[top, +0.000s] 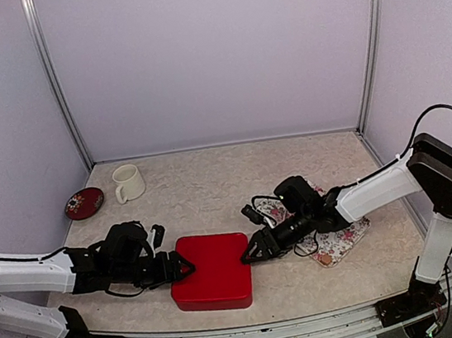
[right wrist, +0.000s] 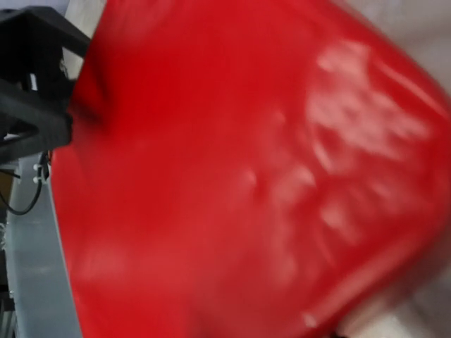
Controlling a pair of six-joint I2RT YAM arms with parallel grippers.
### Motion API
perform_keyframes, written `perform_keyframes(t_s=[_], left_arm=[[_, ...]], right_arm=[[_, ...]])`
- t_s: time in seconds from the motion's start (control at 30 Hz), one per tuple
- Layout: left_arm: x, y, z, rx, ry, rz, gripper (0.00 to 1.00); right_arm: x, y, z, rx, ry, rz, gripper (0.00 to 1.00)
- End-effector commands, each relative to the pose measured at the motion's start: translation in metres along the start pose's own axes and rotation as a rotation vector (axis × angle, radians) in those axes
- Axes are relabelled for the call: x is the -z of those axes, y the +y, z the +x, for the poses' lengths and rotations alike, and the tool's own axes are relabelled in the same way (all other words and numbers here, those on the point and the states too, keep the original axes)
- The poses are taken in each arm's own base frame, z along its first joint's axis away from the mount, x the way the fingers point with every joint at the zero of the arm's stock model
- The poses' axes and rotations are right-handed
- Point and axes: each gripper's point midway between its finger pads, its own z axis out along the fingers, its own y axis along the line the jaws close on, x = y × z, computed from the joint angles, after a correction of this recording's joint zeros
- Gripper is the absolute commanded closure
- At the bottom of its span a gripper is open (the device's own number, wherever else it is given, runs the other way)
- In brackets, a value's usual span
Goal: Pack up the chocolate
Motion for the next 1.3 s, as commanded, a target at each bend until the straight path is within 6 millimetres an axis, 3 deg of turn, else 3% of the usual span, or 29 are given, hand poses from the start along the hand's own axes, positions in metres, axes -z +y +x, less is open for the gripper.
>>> perform_keyframes(t_s=[0.0, 0.27, 0.43, 0.67, 0.8, 0.97, 1.1, 1.27], left_arm=[[-0.009, -0.037, -0.010, 0.011, -0.038, 0.143, 0.30], [-0.028, -0.058, -0.027, -0.062, -0.052, 0.144, 0.31], [-0.030, -0.057, -0.045, -0.084, -0.078, 0.126, 0.29], [-0.024, -0.057, -0.078, -0.144, -0.124, 0.090, 0.16], [-0.003, -0.060, -0.104, -0.186, -0.186, 0.068, 0.02], [0.039, -0.059, -0.152, -0.231, -0.317, 0.017, 0.01], [0.071, -0.051, -0.186, -0.245, -0.409, -0.075, 0.01], [0.106, -0.033, -0.208, -0.215, -0.518, -0.149, 0.01]], right_arm=[[0.007, -0.004, -0.012, 0.025, -0.036, 0.022, 0.41], [0.030, -0.027, -0.015, 0.004, -0.069, 0.120, 0.42], [0.035, -0.026, -0.018, 0.008, -0.082, 0.120, 0.41], [0.058, -0.026, -0.031, 0.028, -0.143, 0.184, 0.29], [0.092, -0.009, -0.055, 0.104, -0.247, 0.219, 0.21], [0.153, 0.017, -0.095, 0.225, -0.432, 0.318, 0.02], [0.205, 0.014, -0.111, 0.220, -0.581, 0.453, 0.00], [0.260, -0.008, -0.109, 0.134, -0.698, 0.633, 0.00]])
